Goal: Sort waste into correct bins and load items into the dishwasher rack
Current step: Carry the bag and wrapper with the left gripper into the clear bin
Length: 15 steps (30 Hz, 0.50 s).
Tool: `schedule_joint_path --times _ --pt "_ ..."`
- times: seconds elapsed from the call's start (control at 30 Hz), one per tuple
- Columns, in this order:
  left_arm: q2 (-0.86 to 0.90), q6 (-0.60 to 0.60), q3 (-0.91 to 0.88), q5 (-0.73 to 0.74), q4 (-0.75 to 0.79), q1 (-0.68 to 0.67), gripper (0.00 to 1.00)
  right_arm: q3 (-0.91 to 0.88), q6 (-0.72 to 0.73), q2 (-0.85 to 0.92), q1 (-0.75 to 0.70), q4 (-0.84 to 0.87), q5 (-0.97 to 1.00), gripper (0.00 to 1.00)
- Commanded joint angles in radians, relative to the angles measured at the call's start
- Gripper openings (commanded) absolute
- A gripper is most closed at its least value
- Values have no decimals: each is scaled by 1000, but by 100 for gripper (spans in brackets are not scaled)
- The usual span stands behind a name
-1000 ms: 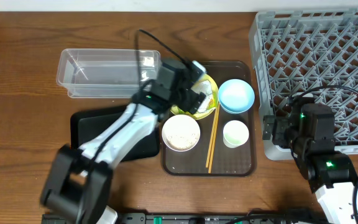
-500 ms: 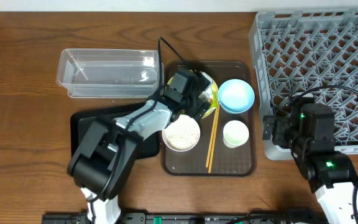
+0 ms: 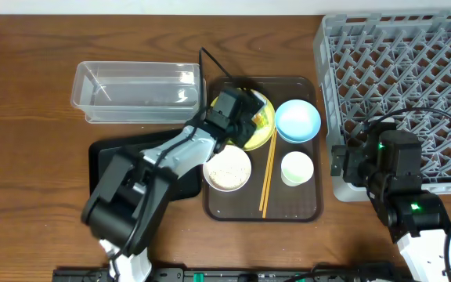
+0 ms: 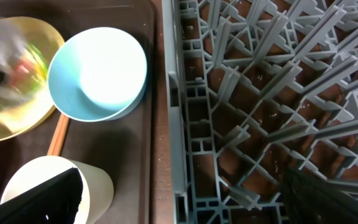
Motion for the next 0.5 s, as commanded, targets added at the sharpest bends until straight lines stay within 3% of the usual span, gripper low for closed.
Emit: schedule_joint_path --times 0.0,0.27,0.43,0.47 --pt "-138 -116 12 -140 -12 38 6 21 -8 -3 -5 0 0 99" --pt "-275 -364 12 -202 -71 253 7 21 -7 -3 -5 1 0 99" --pt "-229 -377 12 -202 -55 371 8 21 -7 -3 -5 2 0 99" --pt "-217 -377 12 -202 -51 387 16 21 -7 -3 -5 2 -1 99"
